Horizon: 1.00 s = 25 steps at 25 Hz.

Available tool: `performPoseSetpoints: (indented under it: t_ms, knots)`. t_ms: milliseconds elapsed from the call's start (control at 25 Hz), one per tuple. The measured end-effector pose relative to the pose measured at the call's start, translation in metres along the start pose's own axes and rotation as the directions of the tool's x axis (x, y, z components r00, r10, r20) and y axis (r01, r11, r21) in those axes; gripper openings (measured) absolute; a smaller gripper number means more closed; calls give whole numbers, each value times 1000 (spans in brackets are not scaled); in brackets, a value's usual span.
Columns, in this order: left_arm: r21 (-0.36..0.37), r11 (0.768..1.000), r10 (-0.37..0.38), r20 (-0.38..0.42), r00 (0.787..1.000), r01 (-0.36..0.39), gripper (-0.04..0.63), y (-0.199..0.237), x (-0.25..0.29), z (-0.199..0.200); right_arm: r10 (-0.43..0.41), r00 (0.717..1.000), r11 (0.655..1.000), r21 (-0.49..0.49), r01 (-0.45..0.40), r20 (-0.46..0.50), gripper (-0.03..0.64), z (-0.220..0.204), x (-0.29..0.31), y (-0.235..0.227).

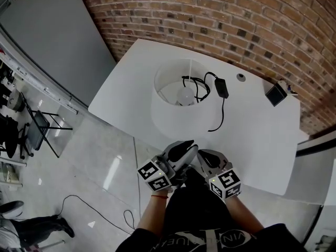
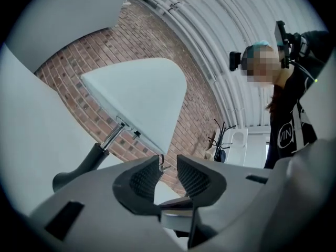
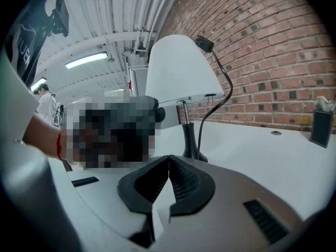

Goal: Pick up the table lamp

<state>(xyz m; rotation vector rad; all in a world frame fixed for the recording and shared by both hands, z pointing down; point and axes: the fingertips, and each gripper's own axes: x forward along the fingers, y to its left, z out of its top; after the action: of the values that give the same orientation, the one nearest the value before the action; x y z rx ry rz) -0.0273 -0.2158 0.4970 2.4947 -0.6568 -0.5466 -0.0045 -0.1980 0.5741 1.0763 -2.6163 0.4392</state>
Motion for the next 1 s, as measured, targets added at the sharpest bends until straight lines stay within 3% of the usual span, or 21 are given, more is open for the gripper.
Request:
performPoseSetpoints:
  t_ms: [280,560,1000]
  knots:
    - [11,994,-113,-1,994,113,91,-2,12,7,6,1000,1000,-2,-6,8,3,8,14,-14]
    - [28,987,-161,76,984,159,91,2,17,21,7,1000,1000,15,-6,-13,3,-2,17,-22]
    - [-10,972,-226,216,950,234,91,7,8,36,11,999,1000,20,-10,-36,3,-14,23,-27]
